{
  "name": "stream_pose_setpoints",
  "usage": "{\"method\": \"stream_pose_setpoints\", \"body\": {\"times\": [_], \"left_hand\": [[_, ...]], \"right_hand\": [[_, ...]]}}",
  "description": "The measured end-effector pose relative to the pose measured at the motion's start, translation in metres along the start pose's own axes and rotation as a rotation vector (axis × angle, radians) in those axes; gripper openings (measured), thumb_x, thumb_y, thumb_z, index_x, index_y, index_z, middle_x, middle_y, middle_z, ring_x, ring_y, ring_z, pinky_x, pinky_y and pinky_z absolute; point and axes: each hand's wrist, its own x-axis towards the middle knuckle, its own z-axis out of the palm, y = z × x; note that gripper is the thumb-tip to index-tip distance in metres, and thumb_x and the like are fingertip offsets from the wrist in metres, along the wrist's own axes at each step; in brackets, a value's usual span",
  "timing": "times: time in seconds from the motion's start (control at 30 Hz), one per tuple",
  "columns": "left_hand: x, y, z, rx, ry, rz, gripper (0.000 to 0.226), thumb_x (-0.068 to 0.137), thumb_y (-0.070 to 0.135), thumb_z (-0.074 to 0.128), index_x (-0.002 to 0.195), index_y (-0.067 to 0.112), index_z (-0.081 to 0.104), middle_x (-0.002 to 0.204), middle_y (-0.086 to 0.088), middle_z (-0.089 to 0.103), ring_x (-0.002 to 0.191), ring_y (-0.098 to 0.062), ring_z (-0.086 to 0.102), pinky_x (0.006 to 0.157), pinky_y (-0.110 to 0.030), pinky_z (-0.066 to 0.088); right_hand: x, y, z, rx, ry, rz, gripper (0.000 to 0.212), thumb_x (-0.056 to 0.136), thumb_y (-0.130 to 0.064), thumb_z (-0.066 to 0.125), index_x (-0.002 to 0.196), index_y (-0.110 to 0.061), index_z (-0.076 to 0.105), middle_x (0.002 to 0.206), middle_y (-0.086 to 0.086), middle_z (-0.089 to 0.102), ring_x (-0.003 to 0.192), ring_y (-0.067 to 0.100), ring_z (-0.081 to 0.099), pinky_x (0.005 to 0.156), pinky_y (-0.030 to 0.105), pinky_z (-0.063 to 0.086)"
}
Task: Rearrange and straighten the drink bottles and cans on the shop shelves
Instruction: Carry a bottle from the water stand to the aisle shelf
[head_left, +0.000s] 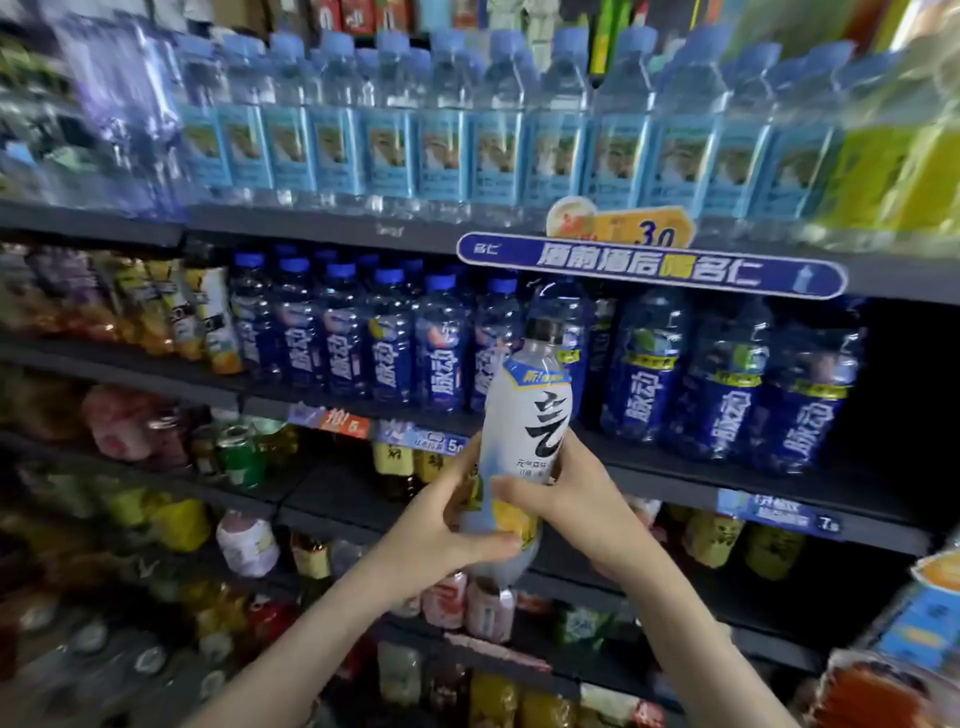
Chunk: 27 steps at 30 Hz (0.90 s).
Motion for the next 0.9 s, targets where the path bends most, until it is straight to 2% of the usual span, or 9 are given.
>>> {"method": "stream_pose_setpoints", "body": {"times": [0.13,0.23,0.3,0.43,0.57,0.67,0.73,0.8,0.9], "left_hand": [[-0.045,-0.032,-0.049,0.019,0.063,-0.159,0.093,0.069,0.031,0.084,0.142,0.044,0.028,0.135,0.013,0.055,0.125,-0.007,0.051,0.104,-0.039,0.043],[-0.075,-0.041,-0.094,-0.007,0.207,-0.216,0.072,0.081,0.002,0.072,0.127,0.042,0.035,0.105,0.021,0.064,0.094,0.01,0.061,0.08,-0.014,0.048],[-0.097,-0.045,-0.131,0.014,0.236,-0.238,0.069,0.083,0.001,0.068,0.12,0.048,0.034,0.102,0.024,0.063,0.09,0.012,0.061,0.076,-0.01,0.046],[-0.148,-0.064,-0.227,-0.018,0.308,-0.274,0.075,0.08,0.013,0.076,0.129,0.05,0.033,0.111,0.014,0.067,0.103,0.001,0.063,0.085,-0.021,0.05],[-0.193,-0.076,-0.331,-0.029,0.401,-0.255,0.069,0.086,-0.005,0.063,0.124,0.044,0.033,0.102,0.023,0.066,0.09,0.008,0.062,0.076,-0.014,0.048],[-0.224,-0.092,-0.409,-0.01,0.42,-0.255,0.076,0.087,0.002,0.064,0.13,0.052,0.025,0.091,0.027,0.064,0.086,0.008,0.061,0.076,-0.014,0.046],[-0.238,-0.098,-0.454,0.006,0.438,-0.257,0.084,0.081,0.018,0.072,0.133,0.061,0.021,0.086,0.023,0.065,0.083,0.004,0.059,0.075,-0.017,0.045],[-0.248,-0.107,-0.494,-0.009,0.486,-0.251,0.09,0.074,0.028,0.075,0.137,0.06,0.019,0.093,0.017,0.066,0.083,0.001,0.06,0.074,-0.02,0.046],[-0.255,-0.123,-0.554,-0.033,0.508,-0.231,0.094,0.071,0.035,0.079,0.138,0.062,0.02,0.112,0.003,0.066,0.097,-0.007,0.061,0.081,-0.027,0.048]], "right_hand": [[0.011,0.016,0.079,0.01,-0.086,0.079,0.049,0.069,-0.024,0.08,0.112,-0.022,0.057,0.105,-0.009,0.069,0.094,0.004,0.066,0.086,0.033,0.055],[0.022,0.015,0.144,0.045,-0.128,0.141,0.05,0.064,-0.027,0.081,0.109,-0.021,0.06,0.105,-0.005,0.071,0.095,0.011,0.067,0.088,0.042,0.054],[0.03,0.008,0.19,0.072,-0.158,0.178,0.057,0.054,-0.036,0.08,0.106,-0.02,0.062,0.104,-0.003,0.071,0.094,0.014,0.067,0.086,0.043,0.055],[0.049,-0.02,0.295,0.098,-0.23,0.166,0.056,0.05,-0.04,0.08,0.1,-0.022,0.062,0.102,-0.002,0.072,0.091,0.012,0.068,0.083,0.04,0.056],[0.071,-0.059,0.41,0.111,-0.301,0.158,0.055,0.045,-0.045,0.079,0.093,-0.025,0.062,0.1,-0.004,0.072,0.093,0.013,0.068,0.085,0.043,0.056],[0.087,-0.086,0.49,0.128,-0.349,0.132,0.035,0.063,-0.024,0.084,0.09,-0.027,0.061,0.097,-0.004,0.072,0.09,0.011,0.068,0.083,0.04,0.056],[0.098,-0.103,0.535,0.146,-0.379,0.103,0.031,0.069,-0.017,0.081,0.087,-0.029,0.059,0.094,-0.008,0.07,0.082,0.002,0.064,0.072,0.027,0.054],[0.11,-0.117,0.575,0.164,-0.401,0.084,0.038,0.07,-0.015,0.081,0.092,-0.03,0.054,0.092,-0.015,0.066,0.08,-0.004,0.06,0.068,0.02,0.051],[0.138,-0.13,0.632,0.173,-0.4,0.067,0.059,0.061,-0.026,0.084,0.108,-0.031,0.048,0.103,-0.013,0.065,0.094,0.006,0.064,0.085,0.036,0.054]]}}
